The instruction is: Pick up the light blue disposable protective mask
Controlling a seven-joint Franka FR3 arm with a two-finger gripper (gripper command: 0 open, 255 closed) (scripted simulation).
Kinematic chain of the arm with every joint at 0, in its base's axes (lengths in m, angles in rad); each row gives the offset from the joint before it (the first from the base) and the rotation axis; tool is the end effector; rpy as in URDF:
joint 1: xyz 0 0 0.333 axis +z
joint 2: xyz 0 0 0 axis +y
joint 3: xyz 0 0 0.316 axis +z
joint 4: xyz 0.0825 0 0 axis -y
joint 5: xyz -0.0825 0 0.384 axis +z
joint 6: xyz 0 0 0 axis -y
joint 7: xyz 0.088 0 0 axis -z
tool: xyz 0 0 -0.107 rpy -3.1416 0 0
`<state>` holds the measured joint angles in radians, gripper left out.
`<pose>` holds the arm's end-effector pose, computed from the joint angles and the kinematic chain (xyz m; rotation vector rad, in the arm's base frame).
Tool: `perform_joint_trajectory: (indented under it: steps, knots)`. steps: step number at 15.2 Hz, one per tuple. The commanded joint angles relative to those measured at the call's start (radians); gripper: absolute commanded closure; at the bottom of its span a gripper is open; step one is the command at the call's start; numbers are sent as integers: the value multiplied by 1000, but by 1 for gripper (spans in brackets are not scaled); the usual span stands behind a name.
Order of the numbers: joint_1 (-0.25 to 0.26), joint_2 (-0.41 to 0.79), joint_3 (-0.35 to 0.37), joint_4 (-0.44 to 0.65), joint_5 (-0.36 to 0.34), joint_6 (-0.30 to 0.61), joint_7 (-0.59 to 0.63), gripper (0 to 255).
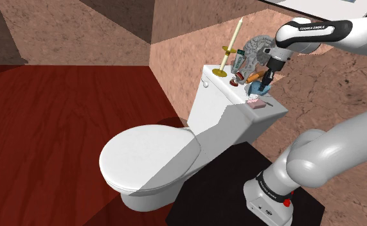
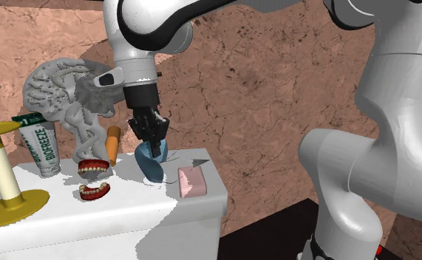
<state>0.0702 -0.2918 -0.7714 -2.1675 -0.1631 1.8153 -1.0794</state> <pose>0.3423 -0.3300 0.4689 -2.9274 -0.6918 0.0748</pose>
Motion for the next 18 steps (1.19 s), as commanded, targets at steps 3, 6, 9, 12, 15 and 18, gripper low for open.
perform_joint_trajectory:
  steps: [3, 6, 9, 12, 15, 18]
  knots:
    - [0, -6, 6, 22, -1, -28, 3, 255]
    - [0, -15, 14, 56, -2, -68, 7, 255]
    - [1, -20, 22, 91, -2, -109, 10, 255]
    - [3, -23, 28, 129, 0, -149, 11, 255]
    - [5, -24, 34, 168, 2, -189, 12, 255]
    - [5, -23, 36, 184, 3, -205, 12, 255]
